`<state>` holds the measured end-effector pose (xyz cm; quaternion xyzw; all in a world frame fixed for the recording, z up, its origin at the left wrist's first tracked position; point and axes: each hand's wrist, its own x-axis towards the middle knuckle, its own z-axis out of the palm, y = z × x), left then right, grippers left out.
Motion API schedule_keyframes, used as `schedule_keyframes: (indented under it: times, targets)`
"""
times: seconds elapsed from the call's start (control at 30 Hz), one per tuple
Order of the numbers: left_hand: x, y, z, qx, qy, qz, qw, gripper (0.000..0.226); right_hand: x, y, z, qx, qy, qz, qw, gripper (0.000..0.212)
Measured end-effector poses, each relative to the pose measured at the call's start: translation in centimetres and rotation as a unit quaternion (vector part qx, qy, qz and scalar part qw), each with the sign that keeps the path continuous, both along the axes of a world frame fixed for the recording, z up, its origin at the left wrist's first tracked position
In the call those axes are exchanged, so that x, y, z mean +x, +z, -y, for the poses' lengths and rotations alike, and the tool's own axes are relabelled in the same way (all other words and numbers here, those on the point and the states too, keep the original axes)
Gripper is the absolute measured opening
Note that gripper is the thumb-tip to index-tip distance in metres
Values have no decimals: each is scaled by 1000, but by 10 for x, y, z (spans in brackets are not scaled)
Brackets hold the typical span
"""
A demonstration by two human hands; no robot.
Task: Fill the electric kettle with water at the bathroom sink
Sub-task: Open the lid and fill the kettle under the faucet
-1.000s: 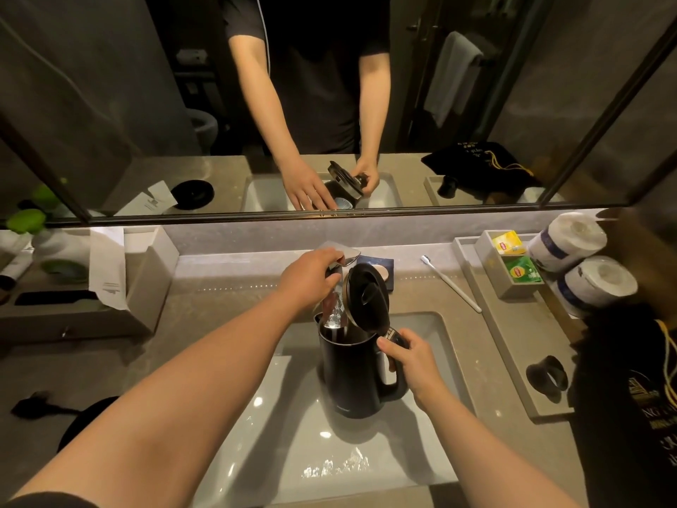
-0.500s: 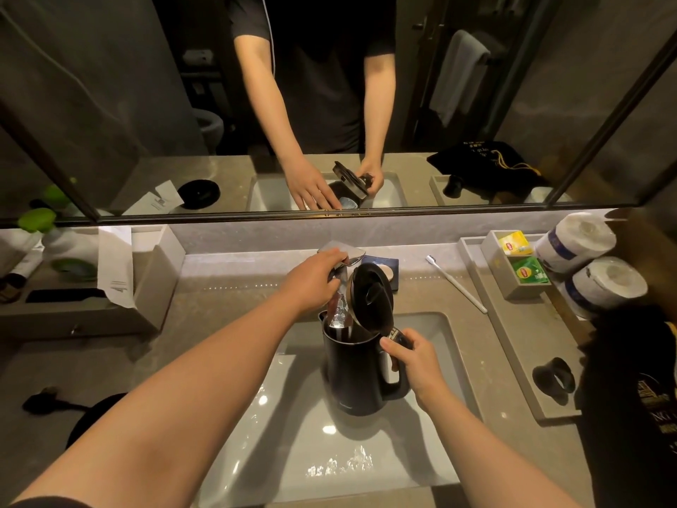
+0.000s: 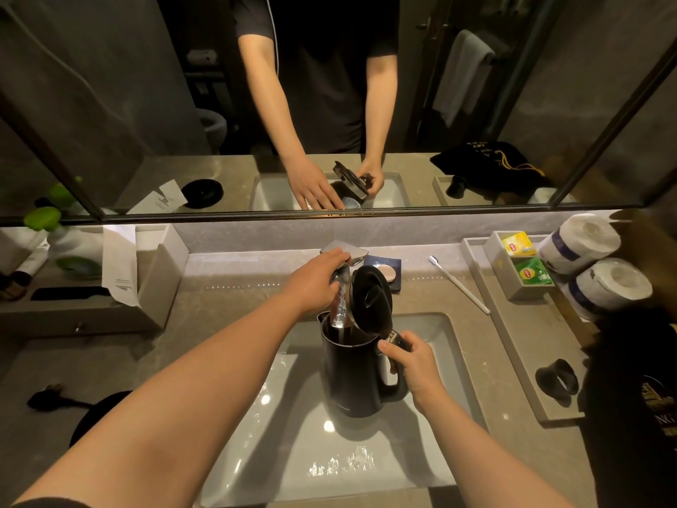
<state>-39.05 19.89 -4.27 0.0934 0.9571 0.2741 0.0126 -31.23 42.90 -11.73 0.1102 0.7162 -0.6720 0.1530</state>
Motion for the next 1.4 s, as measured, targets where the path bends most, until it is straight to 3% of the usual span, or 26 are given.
schedule_keyframes:
  times: [0.33, 0.63, 0.87, 1.4]
  targets:
    - [1, 1, -1, -7, 3, 10, 1000, 52, 0, -1, -1, 1, -5, 1, 1000, 28]
    - [0, 0, -1, -19, 7, 25, 999, 52, 2, 1, -2, -7, -10, 0, 1000, 46]
    - [-2, 0, -3, -25, 4, 14, 1000, 48, 2, 2, -2, -6, -9, 0, 1000, 29]
    - [1, 3, -3, -22, 9, 30, 999, 50, 4, -1, 0, 8, -7, 6, 1000, 30]
